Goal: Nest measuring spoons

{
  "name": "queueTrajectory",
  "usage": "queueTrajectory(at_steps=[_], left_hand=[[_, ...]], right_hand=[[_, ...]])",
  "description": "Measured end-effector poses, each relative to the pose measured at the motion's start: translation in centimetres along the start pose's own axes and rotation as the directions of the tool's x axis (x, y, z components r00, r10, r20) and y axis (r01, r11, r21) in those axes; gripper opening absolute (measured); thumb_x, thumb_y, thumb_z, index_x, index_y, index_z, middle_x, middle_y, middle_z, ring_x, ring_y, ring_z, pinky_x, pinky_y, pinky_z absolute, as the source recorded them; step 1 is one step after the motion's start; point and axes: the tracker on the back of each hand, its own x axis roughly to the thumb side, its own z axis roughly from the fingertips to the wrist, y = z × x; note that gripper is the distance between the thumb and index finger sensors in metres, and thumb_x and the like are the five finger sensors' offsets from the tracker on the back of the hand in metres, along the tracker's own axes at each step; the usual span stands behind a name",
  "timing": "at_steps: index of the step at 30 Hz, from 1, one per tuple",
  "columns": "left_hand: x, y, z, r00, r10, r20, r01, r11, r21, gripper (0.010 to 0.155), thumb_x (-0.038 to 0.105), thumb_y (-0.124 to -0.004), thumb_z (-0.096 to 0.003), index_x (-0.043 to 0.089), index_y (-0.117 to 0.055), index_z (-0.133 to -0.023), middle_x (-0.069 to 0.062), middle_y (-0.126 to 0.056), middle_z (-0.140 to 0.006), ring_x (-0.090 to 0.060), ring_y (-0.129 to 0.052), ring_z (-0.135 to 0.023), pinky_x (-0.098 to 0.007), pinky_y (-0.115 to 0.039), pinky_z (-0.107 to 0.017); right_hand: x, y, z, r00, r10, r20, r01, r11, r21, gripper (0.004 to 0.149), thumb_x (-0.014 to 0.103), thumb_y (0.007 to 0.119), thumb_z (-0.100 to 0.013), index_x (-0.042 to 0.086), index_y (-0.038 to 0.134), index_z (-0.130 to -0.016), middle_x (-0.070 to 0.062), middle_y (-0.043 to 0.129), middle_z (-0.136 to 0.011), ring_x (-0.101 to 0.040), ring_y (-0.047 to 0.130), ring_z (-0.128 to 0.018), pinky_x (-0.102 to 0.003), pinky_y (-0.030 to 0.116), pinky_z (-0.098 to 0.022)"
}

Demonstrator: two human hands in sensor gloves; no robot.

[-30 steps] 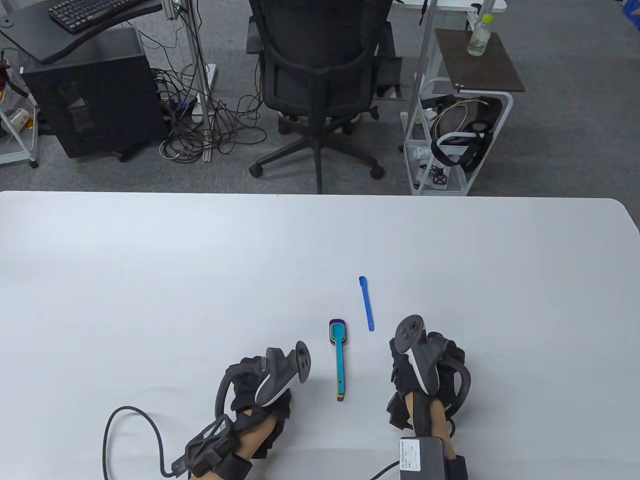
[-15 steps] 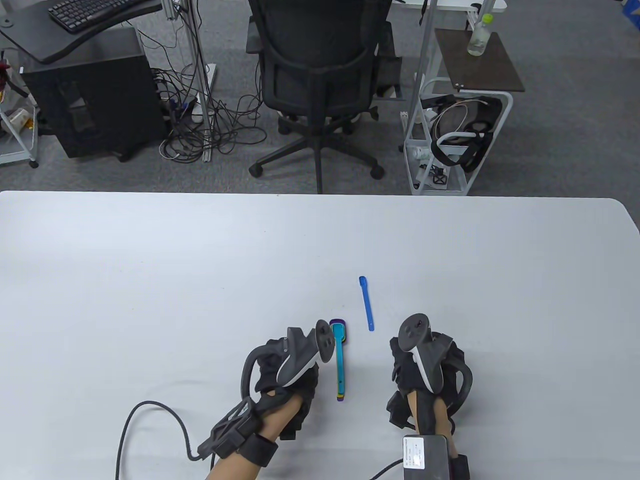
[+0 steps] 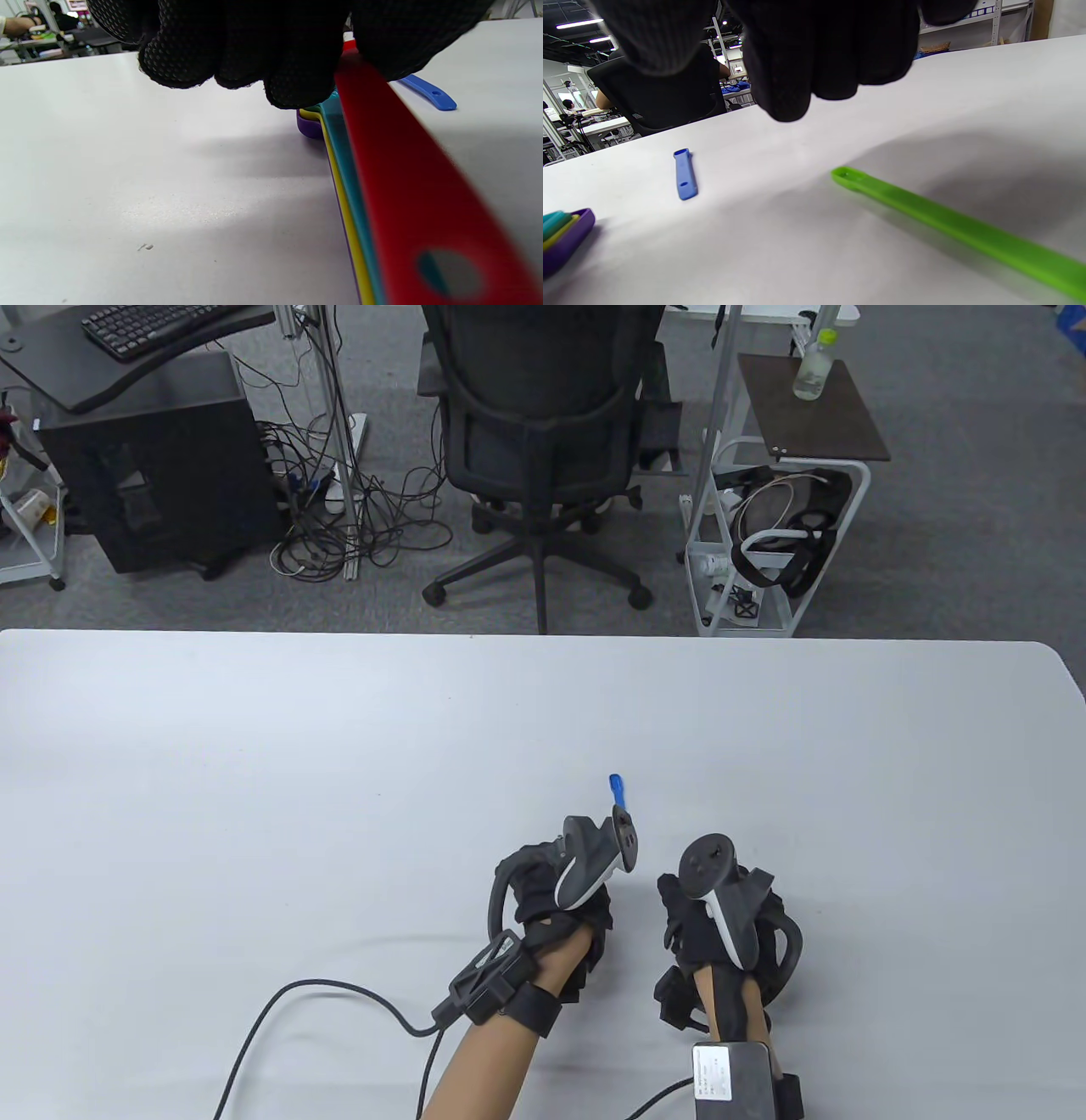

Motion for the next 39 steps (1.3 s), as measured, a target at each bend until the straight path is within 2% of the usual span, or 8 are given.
queueTrajectory(at_steps=[8, 19, 39], left_hand=[[1.6, -0.7, -0.7, 0.996, -0.081, -0.030, 0.082, 0.996, 0.020, 0.049, 0.050, -0.080, -0.0431, 0.010, -0.093, -0.068, -0.008, -0.090, -0.071, -0.037, -0.090, -0.063, -0.061, -0.066, -0.064], [1.2, -0.8, -0.5, 0.984, -0.157, -0.082, 0.160, 0.986, 0.037, 0.049, 0.050, -0.080, -0.0432, 0.010, -0.093, -0.068, -0.008, -0.089, -0.071, -0.037, -0.090, -0.064, -0.061, -0.066, -0.064], [0.7, -0.9, -0.2, 0.988, -0.136, -0.068, 0.136, 0.991, -0.004, 0.049, 0.049, -0.078, -0.0442, 0.010, -0.093, -0.069, -0.008, -0.089, -0.072, -0.037, -0.089, -0.064, -0.061, -0.066, -0.065]], right_hand=[[-0.5, 0.1, -0.4, 1.000, -0.005, -0.020, 0.006, 1.000, 0.019, 0.050, 0.058, 0.071, -0.033, 0.024, 0.088, -0.066, 0.000, 0.082, -0.084, -0.035, 0.077, -0.078, -0.056, 0.052, -0.074], [-0.6, -0.2, -0.2, 1.000, -0.009, -0.016, 0.009, 1.000, 0.014, 0.050, 0.058, 0.071, -0.033, 0.024, 0.088, -0.067, 0.000, 0.082, -0.084, -0.035, 0.077, -0.079, -0.056, 0.053, -0.074], [-0.7, 0.1, -0.3, 1.000, 0.013, -0.025, -0.012, 0.999, 0.040, 0.051, 0.058, 0.071, -0.033, 0.024, 0.087, -0.068, -0.001, 0.081, -0.085, -0.035, 0.076, -0.079, -0.057, 0.052, -0.074]])
